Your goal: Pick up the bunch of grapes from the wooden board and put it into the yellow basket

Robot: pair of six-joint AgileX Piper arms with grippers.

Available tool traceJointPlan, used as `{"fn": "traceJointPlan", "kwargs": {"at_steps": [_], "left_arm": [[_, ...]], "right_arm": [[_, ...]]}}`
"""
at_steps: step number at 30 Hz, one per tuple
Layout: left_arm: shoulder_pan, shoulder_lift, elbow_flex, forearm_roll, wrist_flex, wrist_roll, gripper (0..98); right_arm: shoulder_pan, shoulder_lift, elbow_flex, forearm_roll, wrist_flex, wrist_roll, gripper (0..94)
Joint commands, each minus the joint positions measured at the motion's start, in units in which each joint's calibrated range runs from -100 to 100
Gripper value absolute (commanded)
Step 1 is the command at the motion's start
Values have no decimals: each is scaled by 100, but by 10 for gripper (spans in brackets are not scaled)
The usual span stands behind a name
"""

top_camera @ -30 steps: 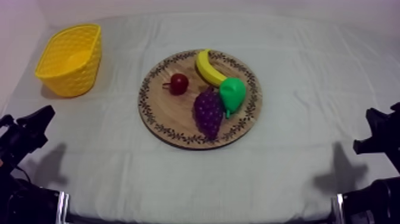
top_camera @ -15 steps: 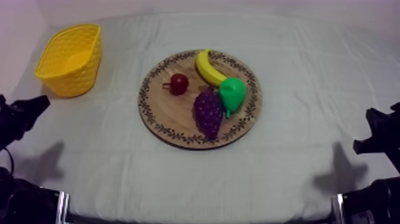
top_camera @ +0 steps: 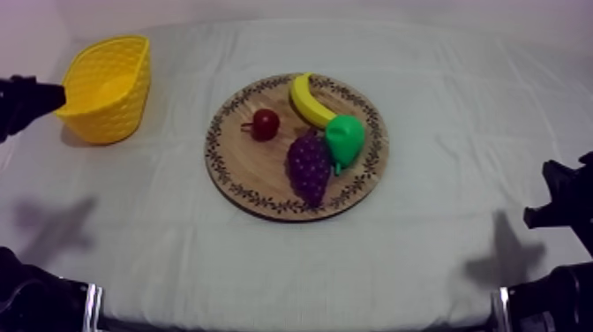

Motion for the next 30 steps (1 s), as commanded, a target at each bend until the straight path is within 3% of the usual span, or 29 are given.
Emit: {"fn": "traceJointPlan", "kwargs": {"at_steps": [1,8,16,30], "left_arm": [[44,569,-647,2,371,13,0],[301,1702,-1503,-54,1043,148,0],[1045,2797,-2179,-277,1334,581,0],[1976,4509,-2758,-185,1283,1073,1]], "right_arm": [[-2,0,-4,-2,2,0,3],[-2,0,-4,-2,2,0,3],[-2,0,-4,-2,2,0,3],[-2,0,-4,-2,2,0,3]]}}
